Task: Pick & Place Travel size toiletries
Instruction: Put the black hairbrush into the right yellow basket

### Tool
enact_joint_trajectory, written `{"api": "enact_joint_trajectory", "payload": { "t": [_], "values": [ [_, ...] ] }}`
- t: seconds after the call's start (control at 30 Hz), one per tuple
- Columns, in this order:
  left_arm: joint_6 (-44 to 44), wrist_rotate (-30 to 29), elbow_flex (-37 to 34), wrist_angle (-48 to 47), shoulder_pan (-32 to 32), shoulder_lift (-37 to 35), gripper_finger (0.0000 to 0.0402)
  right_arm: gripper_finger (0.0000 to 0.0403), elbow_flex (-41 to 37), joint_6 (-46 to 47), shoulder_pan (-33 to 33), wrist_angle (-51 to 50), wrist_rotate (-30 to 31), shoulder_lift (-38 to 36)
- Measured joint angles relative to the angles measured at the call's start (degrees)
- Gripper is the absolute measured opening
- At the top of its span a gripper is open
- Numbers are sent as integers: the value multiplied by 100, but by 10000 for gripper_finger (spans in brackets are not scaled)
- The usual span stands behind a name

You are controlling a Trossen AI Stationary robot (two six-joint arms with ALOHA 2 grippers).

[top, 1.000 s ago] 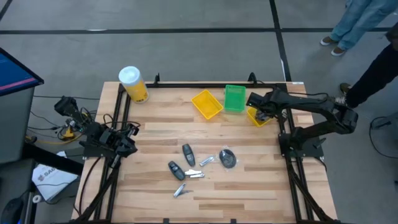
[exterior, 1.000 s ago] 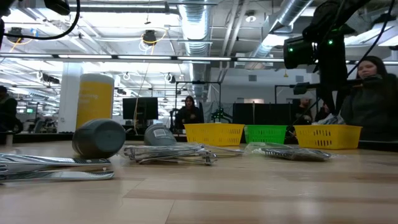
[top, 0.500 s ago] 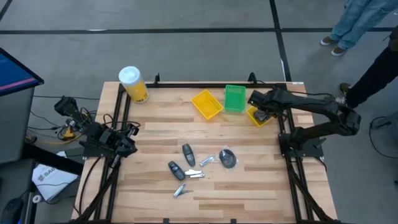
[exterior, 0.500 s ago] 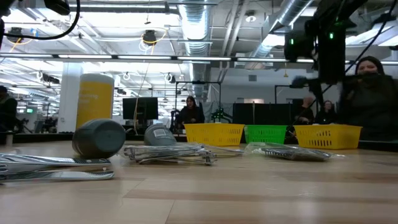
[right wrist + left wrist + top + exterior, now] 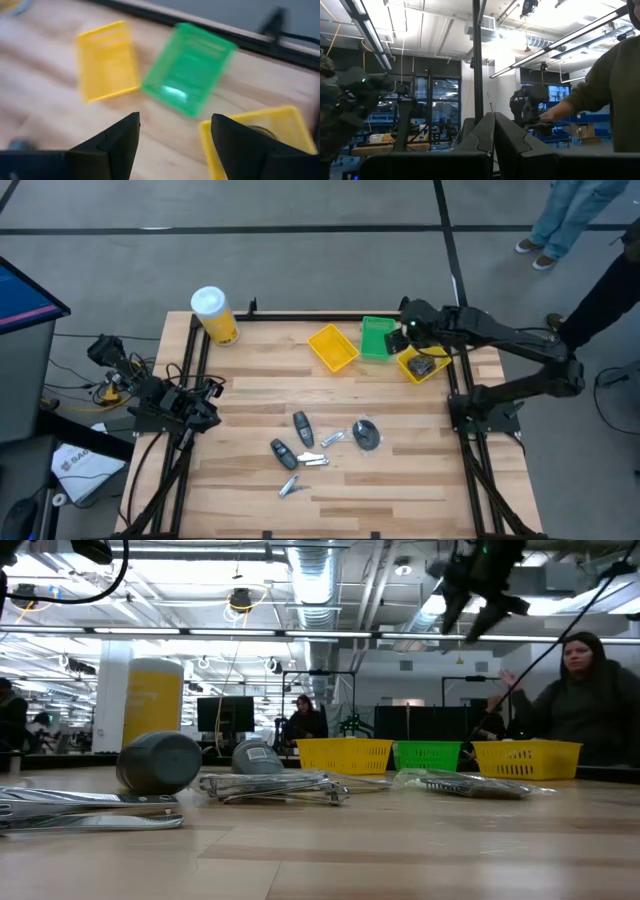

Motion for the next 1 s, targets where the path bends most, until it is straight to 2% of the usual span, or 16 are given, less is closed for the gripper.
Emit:
{"api": "enact_joint_trajectory", "payload": {
  "t": [0.2, 0.47, 0.67, 0.87, 1.0],
  "values": [
    [4, 0, -2, 1, 0, 0, 0, 240, 444, -340, 807, -20, -562, 595],
    [7, -2, -1, 0, 0, 1, 0, 273, 522, -307, 1695, -125, -694, 1705],
    [9, -2, 0, 0, 0, 0, 0, 291, 521, -686, 2087, 24, -1043, 2638],
    [9, -2, -2, -2, 0, 0, 0, 292, 521, -833, 2338, 288, -1073, 3356],
    [9, -2, 0, -2, 0, 0, 0, 292, 524, -934, 2444, 676, -1446, 3676]
  ]
}}
